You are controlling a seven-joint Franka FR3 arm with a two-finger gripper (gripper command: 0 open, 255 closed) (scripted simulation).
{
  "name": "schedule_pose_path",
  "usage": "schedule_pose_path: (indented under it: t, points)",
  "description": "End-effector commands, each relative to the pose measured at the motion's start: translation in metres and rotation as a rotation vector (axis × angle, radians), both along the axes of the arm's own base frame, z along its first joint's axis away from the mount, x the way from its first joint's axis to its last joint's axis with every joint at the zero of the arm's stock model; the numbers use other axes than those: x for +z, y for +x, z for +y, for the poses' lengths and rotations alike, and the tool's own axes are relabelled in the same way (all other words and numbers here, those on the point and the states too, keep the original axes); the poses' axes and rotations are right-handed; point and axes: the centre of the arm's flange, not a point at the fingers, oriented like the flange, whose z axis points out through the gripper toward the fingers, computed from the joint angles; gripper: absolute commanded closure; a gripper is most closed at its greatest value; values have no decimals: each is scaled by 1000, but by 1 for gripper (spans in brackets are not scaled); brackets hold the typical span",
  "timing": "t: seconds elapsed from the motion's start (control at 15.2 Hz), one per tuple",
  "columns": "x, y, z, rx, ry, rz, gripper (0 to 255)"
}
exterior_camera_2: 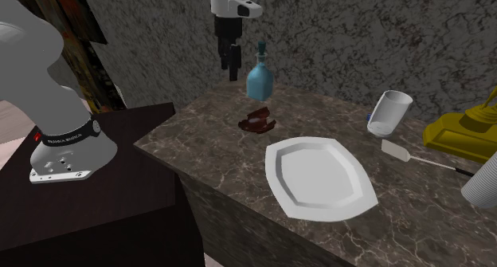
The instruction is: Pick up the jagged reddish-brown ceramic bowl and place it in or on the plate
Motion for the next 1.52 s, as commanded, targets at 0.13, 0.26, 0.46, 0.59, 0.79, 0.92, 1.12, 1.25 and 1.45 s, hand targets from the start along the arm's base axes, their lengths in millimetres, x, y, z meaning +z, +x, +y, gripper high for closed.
schedule_pose_path:
  t: [0.13, 0.26, 0.46, 0.59, 0.79, 0.92, 1.12, 1.25, 1.45]
  points:
    - [-40, 37, 1, 16, -28, -7, 0]
    - [-59, 55, 1, 24, -41, -10, 0]
    - [-87, 82, 0, 36, -62, -14, 0]
    - [-96, 85, -1, 37, -65, -15, 0]
    - [-111, 84, -2, 37, -65, -15, 0]
    - [-122, 84, -4, 37, -65, -15, 0]
    - [-130, 83, -5, 37, -65, -15, 0]
    - [-130, 83, -5, 37, -65, -15, 0]
    - [-130, 83, -5, 37, -65, -15, 0]
